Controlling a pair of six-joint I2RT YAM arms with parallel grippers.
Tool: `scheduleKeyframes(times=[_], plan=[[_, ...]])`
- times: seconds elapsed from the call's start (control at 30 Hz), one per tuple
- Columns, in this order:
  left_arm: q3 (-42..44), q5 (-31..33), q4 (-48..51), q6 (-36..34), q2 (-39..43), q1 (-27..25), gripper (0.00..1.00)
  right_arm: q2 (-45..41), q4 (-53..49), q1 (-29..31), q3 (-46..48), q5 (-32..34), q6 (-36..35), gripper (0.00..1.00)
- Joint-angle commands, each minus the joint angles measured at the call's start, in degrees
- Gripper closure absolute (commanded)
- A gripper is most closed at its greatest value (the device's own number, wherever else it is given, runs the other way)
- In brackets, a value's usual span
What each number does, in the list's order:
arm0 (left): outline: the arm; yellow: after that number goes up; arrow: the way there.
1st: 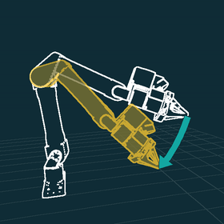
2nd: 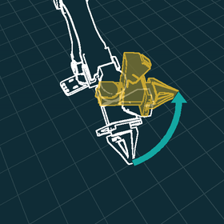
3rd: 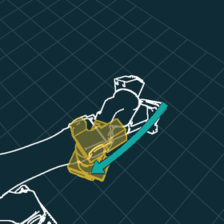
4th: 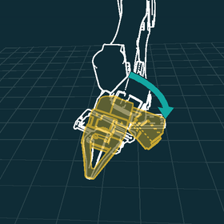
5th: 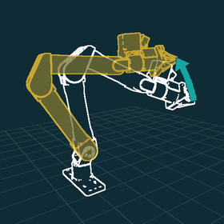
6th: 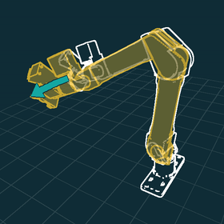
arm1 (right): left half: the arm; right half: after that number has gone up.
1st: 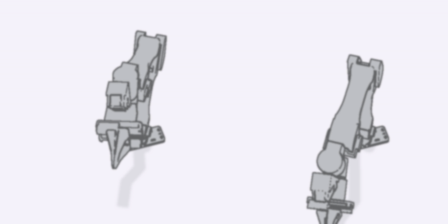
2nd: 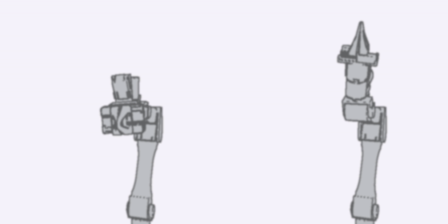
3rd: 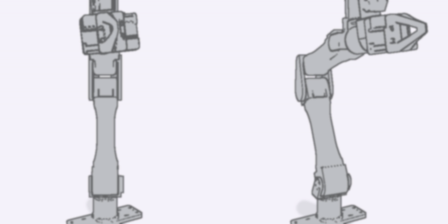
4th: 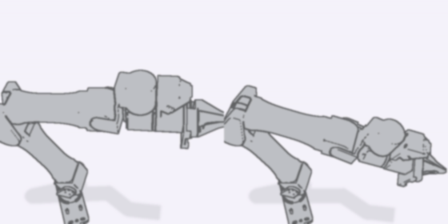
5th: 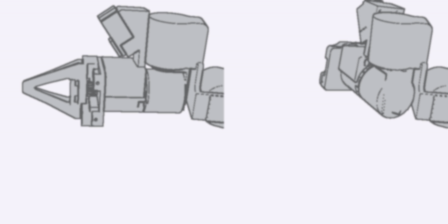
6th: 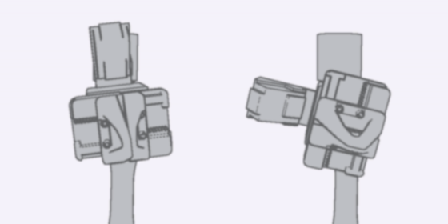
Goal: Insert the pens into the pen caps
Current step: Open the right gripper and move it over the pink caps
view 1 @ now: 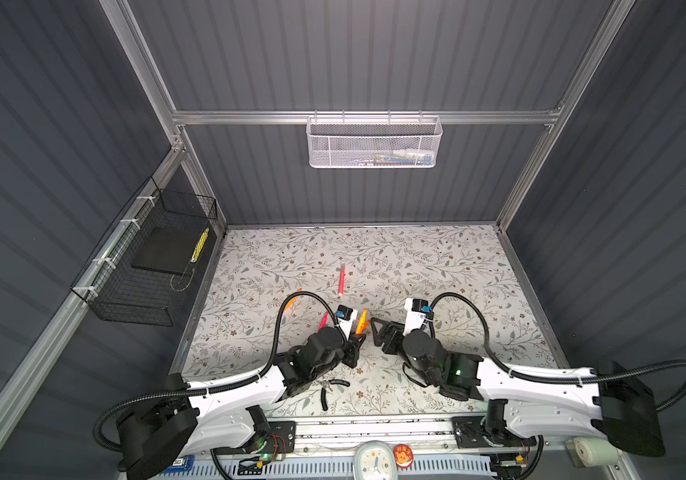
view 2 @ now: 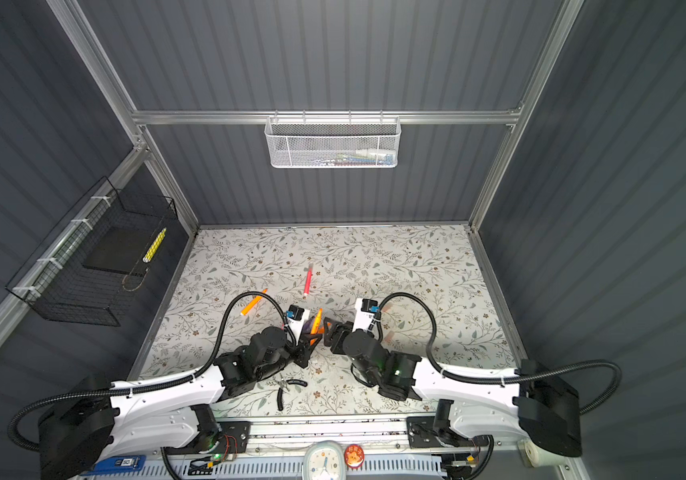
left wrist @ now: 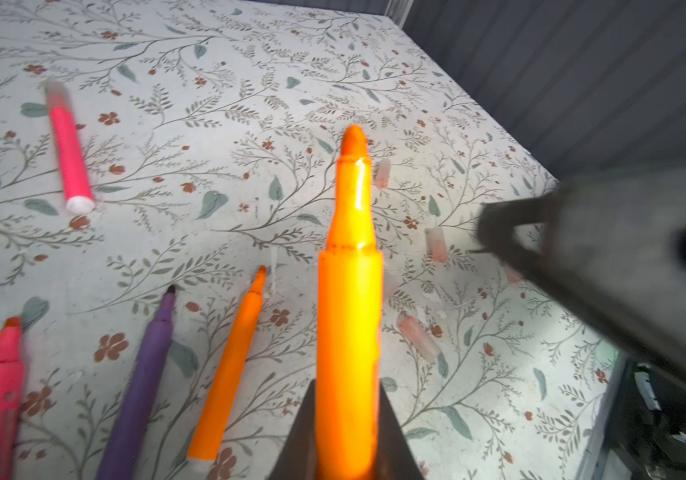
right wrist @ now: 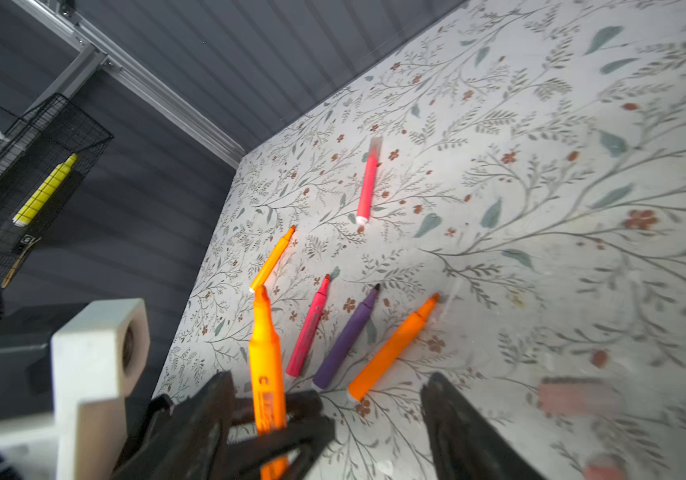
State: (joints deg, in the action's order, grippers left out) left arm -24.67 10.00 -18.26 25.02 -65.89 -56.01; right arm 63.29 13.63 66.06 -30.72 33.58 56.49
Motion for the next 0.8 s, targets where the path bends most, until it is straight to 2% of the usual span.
scheduleKeyframes(times=[0.0,0.13,0.27,0.47,0.77], plan=[[0.7,1.8,2.0,2.1,0.3,1.9,1.00,-5.6,-14.8,-0.1,2.1,5.7,2.4,0.23],[0.2,1.0,1.4,2.2,-1.5,2.1,1.00,-8.7,-27.4,-0.9,0.7,5.6,2.9,0.21],[-0.4,-0.4,1.5,1.7,-2.6,2.1,1.00,-7.2,-35.1,-3.4,-1.3,0.7,0.4,0.21],[0.1,-0.8,1.5,0.9,-1.4,2.1,1.00,-2.7,-37.6,-9.8,-2.2,-10.7,-4.6,0.25],[0.4,-0.9,1.7,0.7,-0.5,2.2,1.00,7.4,-38.8,-11.0,-6.2,-17.4,-9.2,0.25]])
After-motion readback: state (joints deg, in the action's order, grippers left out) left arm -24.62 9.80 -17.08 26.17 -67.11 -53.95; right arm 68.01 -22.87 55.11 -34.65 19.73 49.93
